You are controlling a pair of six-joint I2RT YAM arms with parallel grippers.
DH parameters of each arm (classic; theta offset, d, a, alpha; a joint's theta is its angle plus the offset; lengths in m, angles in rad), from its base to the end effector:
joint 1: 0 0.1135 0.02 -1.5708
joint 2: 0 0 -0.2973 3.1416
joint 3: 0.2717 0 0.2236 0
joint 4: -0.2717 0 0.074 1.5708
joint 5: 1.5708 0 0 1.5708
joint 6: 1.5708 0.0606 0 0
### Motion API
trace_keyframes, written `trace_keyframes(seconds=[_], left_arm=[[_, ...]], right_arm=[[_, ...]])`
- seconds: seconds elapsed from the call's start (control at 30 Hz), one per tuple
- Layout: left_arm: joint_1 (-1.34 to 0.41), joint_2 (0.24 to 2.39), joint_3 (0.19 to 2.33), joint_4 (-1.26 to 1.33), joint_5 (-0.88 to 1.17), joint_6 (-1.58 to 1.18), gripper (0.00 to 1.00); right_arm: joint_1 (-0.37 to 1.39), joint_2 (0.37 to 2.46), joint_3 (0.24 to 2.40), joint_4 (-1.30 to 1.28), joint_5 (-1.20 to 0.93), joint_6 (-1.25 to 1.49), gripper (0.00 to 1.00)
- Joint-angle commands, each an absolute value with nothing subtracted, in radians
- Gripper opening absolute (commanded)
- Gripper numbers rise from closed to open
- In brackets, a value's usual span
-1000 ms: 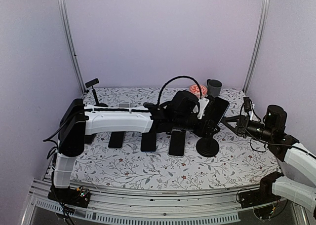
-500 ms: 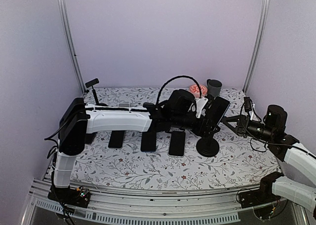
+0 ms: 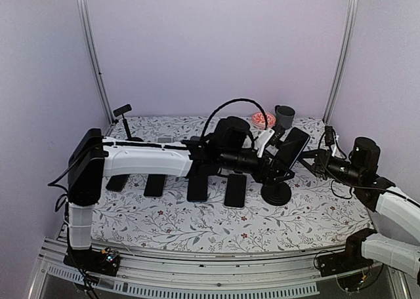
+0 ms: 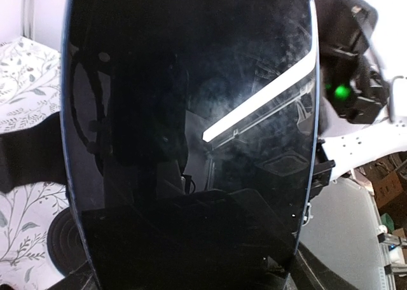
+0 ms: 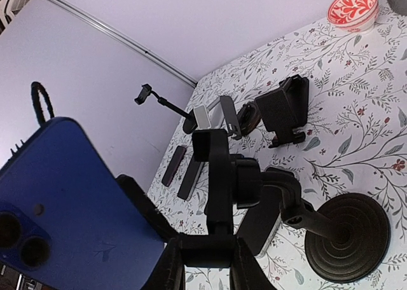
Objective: Remove the phone from the phone stand
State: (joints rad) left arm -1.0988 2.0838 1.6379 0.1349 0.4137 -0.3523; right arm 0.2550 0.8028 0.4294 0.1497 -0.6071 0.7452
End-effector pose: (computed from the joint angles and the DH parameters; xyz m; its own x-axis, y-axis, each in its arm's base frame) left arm 0.2099 -0.4648 0.2942 -0.4720 0.2298 -0.8511 0.8808 0.1648 -0.4440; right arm 0.1428 0.0730 0.2772 -0.6633 0.4027 -0.6308 -0.4023 0.5189 0.7542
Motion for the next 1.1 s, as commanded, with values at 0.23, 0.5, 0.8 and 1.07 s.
trace_keyframes(seconds=[0.23, 0.5, 0.8, 1.07], left_arm=[[-1.014, 1.770, 1.402, 0.282, 0.235, -0.366, 0.00], [-0.988, 1.689, 1.274, 0.295, 0.136, -0.382, 0.00], [-0.984, 1.662, 1.220, 0.285, 0.084, -0.382, 0.00], [-0.981, 1.655, 1.189, 0.285, 0.063, -0.377, 0.00]], right_arm=[[0.247, 0.946, 0.572, 0.262, -0.509, 0.726, 0.00], [0.245, 1.139, 0.711, 0.351, -0.476, 0.696, 0.00], [0.234, 1.339, 0.834, 0.432, -0.454, 0.679, 0.00], [0.210, 1.464, 0.902, 0.469, -0.447, 0.660, 0.00]])
